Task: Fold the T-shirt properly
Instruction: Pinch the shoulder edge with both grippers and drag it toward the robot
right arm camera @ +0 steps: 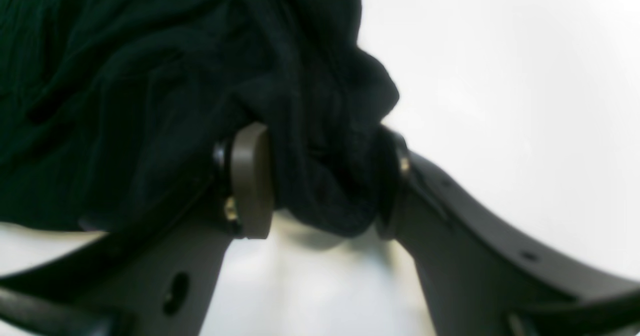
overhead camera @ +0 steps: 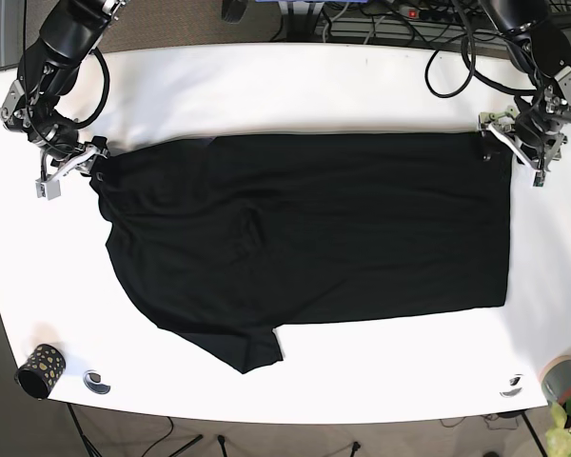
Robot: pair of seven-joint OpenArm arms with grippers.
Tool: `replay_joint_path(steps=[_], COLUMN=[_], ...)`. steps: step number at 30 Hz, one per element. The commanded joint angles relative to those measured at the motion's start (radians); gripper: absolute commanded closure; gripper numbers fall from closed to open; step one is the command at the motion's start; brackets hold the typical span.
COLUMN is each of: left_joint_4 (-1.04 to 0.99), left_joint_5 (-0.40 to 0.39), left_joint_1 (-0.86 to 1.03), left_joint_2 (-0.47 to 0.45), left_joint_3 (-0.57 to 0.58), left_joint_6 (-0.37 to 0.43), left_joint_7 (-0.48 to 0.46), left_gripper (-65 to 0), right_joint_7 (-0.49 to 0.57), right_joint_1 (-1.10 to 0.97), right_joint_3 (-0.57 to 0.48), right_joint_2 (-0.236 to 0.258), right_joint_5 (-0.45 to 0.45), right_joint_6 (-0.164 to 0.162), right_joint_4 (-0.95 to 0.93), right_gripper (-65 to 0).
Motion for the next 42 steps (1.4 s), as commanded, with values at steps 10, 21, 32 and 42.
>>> replay_joint_path(steps=[10, 21, 32, 42], left_joint_4=[-0.001, 0.017, 0.168, 0.237], left_joint_5=[0.001, -0.002, -0.002, -0.001], left_joint_1=[-0.014, 0.009, 0.138, 0.278], left_joint_2=[0.02, -0.02, -0.043, -0.067], left_joint_3=[0.001, -0.006, -0.009, -0.009], left_joint_6=[-0.003, -0.01, -0.012, -0.034], left_joint_7=[0.023, 0.028, 0.028, 0.028], left_gripper=[-5.3, 0.0, 0.0, 0.0], right_joint_7=[-0.002, -0.018, -0.098, -0.094], right_joint_1=[0.011, -0.075, -0.284, -0.474], right_joint_3=[0.003, 0.006, 0.011, 0.014], right_joint_2=[0.02, 0.02, 0.02, -0.009], right_joint_5=[0.008, 0.011, 0.186, 0.244], right_joint_6=[0.006, 0.005, -0.003, -0.003], right_joint_4=[0.015, 0.158, 0.327, 0.419], right_gripper=[-10.9, -3.5, -3.5, -3.5])
